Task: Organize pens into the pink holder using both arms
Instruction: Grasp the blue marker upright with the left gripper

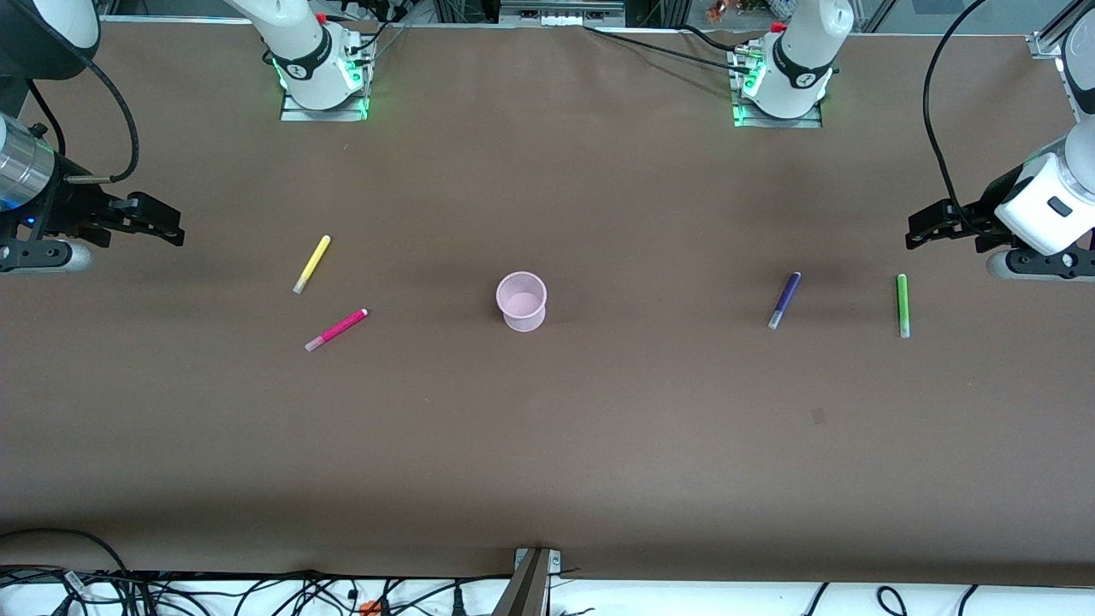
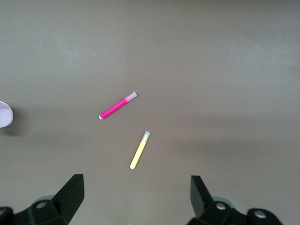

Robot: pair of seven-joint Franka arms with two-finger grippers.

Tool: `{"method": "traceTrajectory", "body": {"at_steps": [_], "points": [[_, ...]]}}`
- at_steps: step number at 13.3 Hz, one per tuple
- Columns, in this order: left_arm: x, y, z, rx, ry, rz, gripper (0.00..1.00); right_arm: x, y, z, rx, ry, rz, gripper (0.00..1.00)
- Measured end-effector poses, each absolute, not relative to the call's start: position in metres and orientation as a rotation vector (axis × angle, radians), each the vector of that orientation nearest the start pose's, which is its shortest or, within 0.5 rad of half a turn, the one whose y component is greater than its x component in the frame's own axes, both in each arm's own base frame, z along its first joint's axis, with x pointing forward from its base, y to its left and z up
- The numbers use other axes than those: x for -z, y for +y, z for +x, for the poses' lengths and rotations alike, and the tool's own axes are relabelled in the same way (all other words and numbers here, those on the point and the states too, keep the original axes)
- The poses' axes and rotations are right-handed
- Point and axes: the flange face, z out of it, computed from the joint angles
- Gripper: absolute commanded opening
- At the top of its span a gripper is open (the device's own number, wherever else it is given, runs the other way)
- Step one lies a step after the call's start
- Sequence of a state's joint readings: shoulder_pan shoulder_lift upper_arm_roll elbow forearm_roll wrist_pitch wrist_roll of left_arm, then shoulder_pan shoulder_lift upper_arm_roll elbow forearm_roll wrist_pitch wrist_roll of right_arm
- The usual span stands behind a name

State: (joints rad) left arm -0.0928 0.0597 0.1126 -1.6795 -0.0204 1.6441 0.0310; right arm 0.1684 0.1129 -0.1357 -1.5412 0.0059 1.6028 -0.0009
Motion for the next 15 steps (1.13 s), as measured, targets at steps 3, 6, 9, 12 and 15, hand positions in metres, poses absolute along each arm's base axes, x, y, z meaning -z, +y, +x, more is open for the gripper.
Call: {"method": "traceTrajectory", "body": {"at_steps": [3, 6, 9, 12, 15], "points": [[-0.545, 0.007, 0.569, -0.171, 0.015, -3.153, 1.0, -0.577, 0.024, 0.589, -0.079, -0.053, -3.15, 1.0], [-0.545, 0.006, 0.569, -0.173, 0.018, -3.153, 1.0, -0.577, 0.024, 0.589, -0.079, -0.053, -3.15, 1.0], [-0.541, 0.004, 0.57, -0.192, 0.024, -3.152, 1.0, -0.577, 0.022, 0.589, -0.079, -0.047, -3.15, 1.0], [-0.519, 0.0, 0.577, -0.256, 0.031, -3.147, 1.0, -0.577, 0.02, 0.589, -0.079, -0.043, -3.15, 1.0], [-0.467, -0.005, 0.593, -0.369, 0.016, -3.172, 1.0, -0.577, 0.02, 0.589, -0.079, -0.043, -3.15, 1.0]]}}
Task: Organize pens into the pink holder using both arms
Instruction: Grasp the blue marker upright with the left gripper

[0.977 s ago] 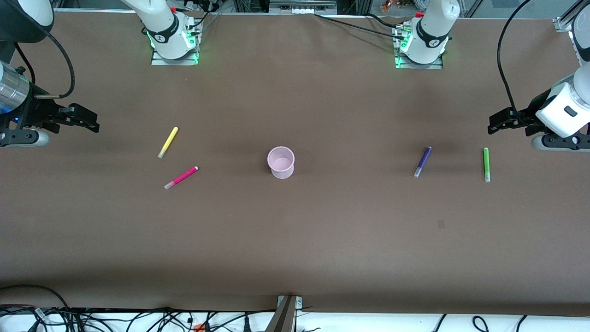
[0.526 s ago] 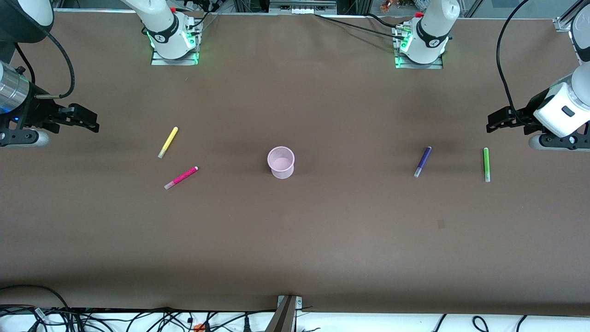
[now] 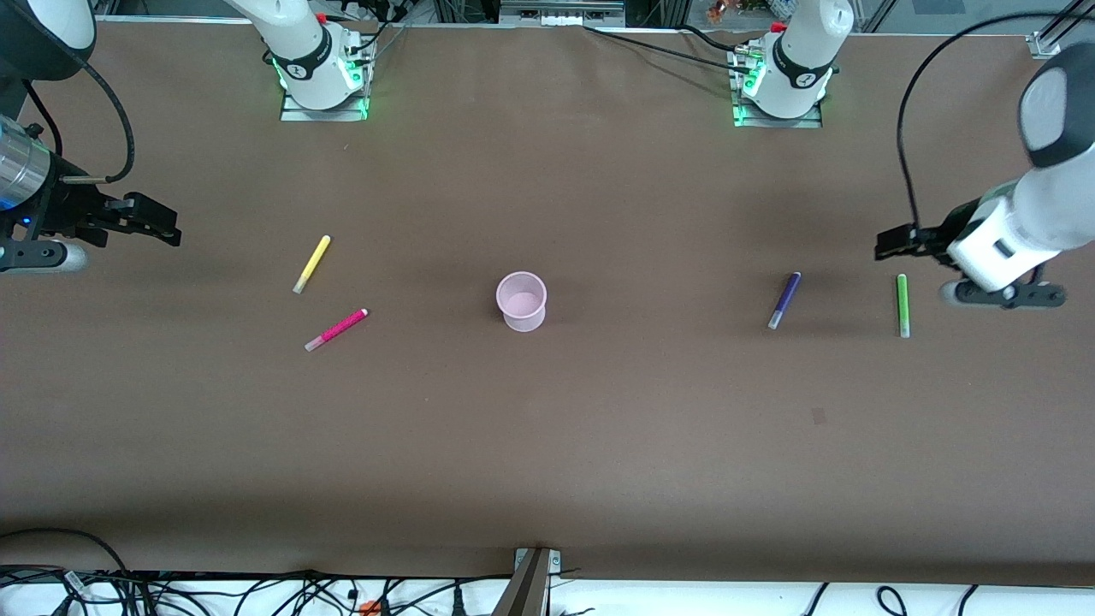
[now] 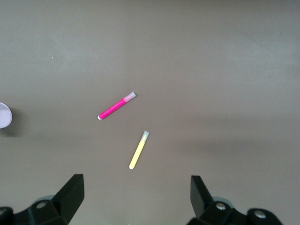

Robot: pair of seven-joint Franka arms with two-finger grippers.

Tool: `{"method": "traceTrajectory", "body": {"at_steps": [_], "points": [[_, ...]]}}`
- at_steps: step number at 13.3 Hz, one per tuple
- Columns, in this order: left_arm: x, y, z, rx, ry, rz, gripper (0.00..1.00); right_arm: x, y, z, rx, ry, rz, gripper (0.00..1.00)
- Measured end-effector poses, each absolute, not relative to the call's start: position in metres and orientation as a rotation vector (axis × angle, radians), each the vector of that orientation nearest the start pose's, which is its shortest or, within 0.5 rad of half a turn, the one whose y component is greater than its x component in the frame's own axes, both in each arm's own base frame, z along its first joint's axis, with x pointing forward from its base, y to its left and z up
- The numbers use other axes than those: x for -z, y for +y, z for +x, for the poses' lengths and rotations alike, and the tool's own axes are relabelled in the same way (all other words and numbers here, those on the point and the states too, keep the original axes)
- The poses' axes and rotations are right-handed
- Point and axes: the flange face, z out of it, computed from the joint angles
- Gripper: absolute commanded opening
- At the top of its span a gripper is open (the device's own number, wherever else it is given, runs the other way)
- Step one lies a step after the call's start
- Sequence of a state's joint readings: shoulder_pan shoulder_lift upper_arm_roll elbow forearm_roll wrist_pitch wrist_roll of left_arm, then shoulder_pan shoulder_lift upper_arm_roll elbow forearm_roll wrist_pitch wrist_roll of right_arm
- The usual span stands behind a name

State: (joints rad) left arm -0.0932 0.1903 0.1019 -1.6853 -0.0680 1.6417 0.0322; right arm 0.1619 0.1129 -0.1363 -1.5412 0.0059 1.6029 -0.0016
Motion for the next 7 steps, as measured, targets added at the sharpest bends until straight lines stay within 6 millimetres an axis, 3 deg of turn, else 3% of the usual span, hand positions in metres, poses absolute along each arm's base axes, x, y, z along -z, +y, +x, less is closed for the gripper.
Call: {"method": "traceTrajectory", "body": {"at_steps": [3, 7], "points": [[-0.402, -0.014, 0.601, -0.43, 0.042, -3.17, 1.0, -0.577, 0.02, 0.589, -0.079, -0.044, -3.15, 1.0], [-0.308, -0.028, 0.577, -0.403, 0.14, -3.171, 1.0, -0.577, 0.021, 0.589, -0.078, -0.046, -3.15, 1.0]]}}
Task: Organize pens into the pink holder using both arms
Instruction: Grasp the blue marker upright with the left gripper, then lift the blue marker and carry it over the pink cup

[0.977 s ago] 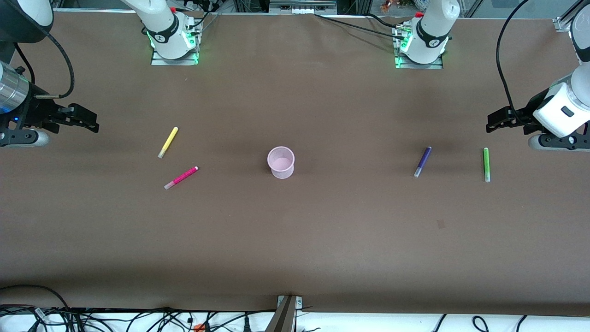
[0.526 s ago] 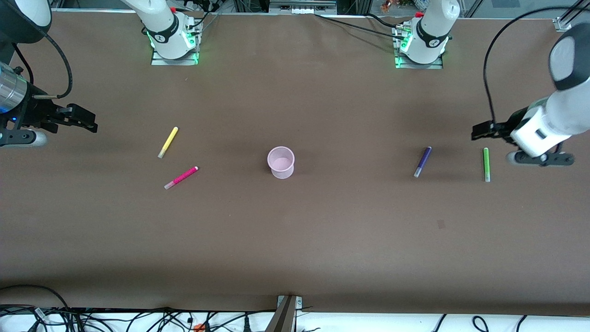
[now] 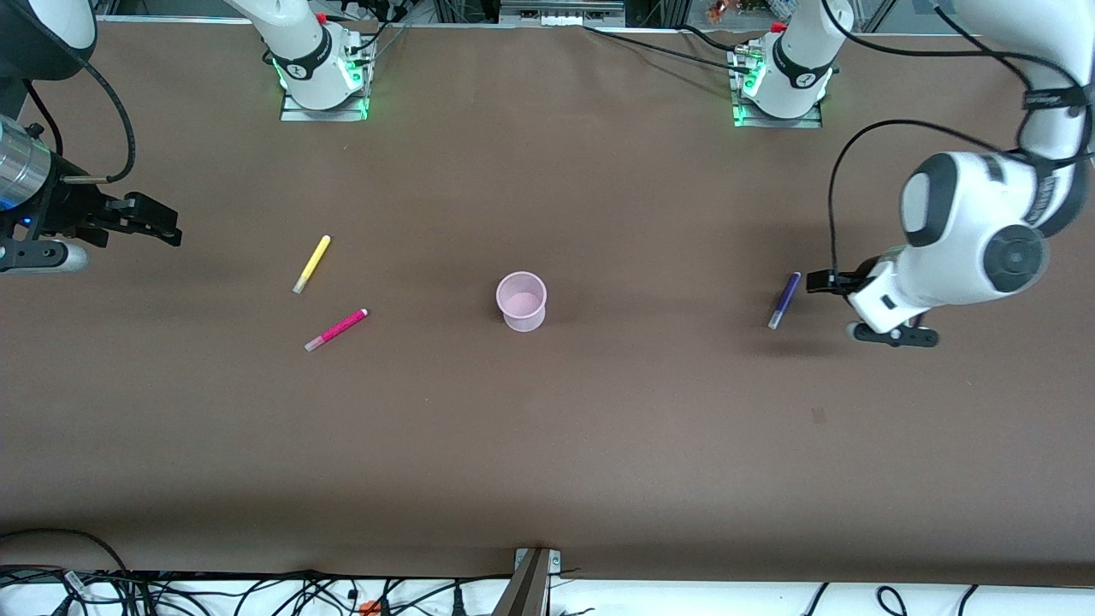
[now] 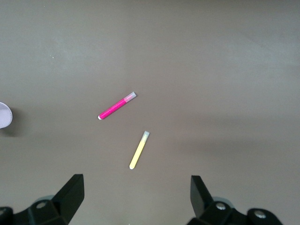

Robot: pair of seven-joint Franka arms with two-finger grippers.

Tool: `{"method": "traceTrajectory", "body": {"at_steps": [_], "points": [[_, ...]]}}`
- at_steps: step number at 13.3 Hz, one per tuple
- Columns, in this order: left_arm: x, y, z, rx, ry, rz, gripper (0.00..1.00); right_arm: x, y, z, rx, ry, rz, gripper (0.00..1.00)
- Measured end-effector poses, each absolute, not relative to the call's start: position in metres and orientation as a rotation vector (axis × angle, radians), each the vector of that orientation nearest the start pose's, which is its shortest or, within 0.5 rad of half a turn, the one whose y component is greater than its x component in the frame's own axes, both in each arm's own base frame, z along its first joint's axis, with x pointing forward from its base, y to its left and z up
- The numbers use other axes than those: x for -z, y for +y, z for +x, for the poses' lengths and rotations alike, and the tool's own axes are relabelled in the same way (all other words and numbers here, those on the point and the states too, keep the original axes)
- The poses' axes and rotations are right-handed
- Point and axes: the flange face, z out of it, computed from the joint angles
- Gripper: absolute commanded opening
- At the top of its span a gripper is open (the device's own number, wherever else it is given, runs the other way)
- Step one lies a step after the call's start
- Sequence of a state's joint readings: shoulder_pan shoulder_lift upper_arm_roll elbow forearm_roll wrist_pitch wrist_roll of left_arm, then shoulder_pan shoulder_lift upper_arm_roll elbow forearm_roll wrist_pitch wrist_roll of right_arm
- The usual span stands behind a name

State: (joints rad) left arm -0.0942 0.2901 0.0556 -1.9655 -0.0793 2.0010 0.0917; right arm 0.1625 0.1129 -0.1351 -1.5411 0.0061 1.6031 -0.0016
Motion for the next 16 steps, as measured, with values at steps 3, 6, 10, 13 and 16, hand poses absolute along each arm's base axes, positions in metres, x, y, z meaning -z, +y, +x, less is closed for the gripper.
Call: {"method": "traceTrajectory", "body": {"at_steps": [3, 6, 10, 13, 16], "points": [[-0.257, -0.023, 0.547, -0.395, 0.242, -3.168, 1.0, -0.577, 0.021, 0.589, -0.078, -0.047, -3.15, 1.0], [-0.226, -0.021, 0.527, -0.397, 0.268, -3.163, 0.86, -0.577, 0.021, 0.589, -0.078, -0.047, -3.15, 1.0], [-0.198, -0.025, 0.523, -0.405, 0.319, -3.156, 0.81, -0.577, 0.021, 0.589, -0.078, -0.047, -3.15, 1.0], [-0.183, -0.026, 0.525, -0.374, 0.353, -3.153, 0.77, -0.577, 0.021, 0.589, -0.078, -0.047, -3.15, 1.0], [-0.168, -0.034, 0.523, -0.381, 0.381, -3.151, 0.64, -0.577, 0.021, 0.589, -0.078, -0.047, -3.15, 1.0]]}}
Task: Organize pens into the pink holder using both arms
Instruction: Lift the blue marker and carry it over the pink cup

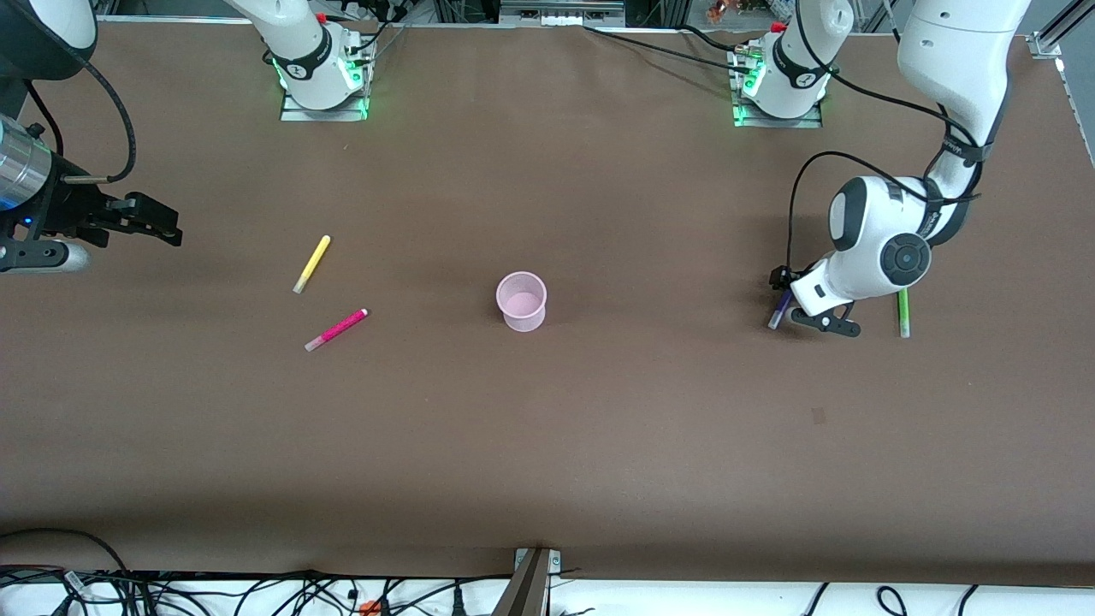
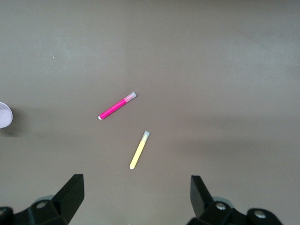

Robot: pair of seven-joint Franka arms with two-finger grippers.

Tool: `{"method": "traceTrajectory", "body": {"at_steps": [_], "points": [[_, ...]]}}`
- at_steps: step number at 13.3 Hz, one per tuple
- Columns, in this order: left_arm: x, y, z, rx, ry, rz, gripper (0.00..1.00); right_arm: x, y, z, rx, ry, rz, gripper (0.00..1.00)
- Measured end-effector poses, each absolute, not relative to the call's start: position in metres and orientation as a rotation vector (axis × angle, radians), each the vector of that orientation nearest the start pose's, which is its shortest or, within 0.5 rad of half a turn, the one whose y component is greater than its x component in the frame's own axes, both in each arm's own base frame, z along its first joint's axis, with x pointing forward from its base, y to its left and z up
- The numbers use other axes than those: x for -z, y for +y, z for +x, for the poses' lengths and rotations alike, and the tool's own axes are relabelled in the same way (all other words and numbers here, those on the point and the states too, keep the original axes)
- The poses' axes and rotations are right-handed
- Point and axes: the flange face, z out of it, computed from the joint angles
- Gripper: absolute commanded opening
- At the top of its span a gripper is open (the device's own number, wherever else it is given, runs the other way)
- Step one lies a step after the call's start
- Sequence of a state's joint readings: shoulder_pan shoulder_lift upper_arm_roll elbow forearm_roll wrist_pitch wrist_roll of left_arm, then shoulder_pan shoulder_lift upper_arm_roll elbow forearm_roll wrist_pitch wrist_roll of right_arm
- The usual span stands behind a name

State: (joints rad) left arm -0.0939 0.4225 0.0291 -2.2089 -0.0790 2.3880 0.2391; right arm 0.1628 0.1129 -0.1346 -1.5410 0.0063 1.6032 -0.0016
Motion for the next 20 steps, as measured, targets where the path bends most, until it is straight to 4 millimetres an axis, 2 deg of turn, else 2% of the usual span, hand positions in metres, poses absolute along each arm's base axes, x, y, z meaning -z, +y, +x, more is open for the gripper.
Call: {"method": "traceTrajectory", "body": {"at_steps": [1, 2, 4, 5, 11, 13, 15, 17, 18, 20], "points": [[-0.165, -0.035, 0.522, -0.383, 0.386, -3.151, 0.55, -0.577, 0.021, 0.589, -0.078, -0.047, -3.15, 1.0], [-0.165, -0.036, 0.522, -0.382, 0.387, -3.151, 0.42, -0.577, 0.021, 0.589, -0.078, -0.047, -3.15, 1.0], [-0.166, -0.034, 0.524, -0.376, 0.383, -3.151, 0.05, -0.577, 0.021, 0.589, -0.078, -0.047, -3.15, 1.0], [-0.166, -0.032, 0.524, -0.375, 0.38, -3.151, 0.0, -0.577, 0.021, 0.589, -0.078, -0.047, -3.15, 1.0], [-0.179, -0.036, 0.531, -0.343, 0.393, -3.155, 0.0, -0.577, 0.019, 0.589, -0.079, -0.042, -3.15, 1.0], [-0.211, -0.037, 0.542, -0.397, 0.391, -3.161, 0.0, -0.577, 0.016, 0.589, -0.08, -0.031, -3.151, 1.0], [-0.27, -0.048, 0.553, -0.522, 0.375, -3.17, 0.0, -0.575, 0.004, 0.59, -0.085, 0.001, -3.152, 1.0], [-0.33, -0.081, 0.558, -0.641, 0.346, -3.209, 0.0, -0.573, -0.004, 0.591, -0.089, 0.022, -3.152, 1.0], [-0.353, -0.102, 0.558, -0.687, 0.326, -3.237, 0.0, -0.572, -0.004, 0.591, -0.091, 0.023, -3.152, 1.0], [-0.375, -0.152, 0.556, -0.735, 0.263, -3.279, 0.0, -0.573, -0.004, 0.594, -0.067, 0.024, -3.153, 1.0]]}}
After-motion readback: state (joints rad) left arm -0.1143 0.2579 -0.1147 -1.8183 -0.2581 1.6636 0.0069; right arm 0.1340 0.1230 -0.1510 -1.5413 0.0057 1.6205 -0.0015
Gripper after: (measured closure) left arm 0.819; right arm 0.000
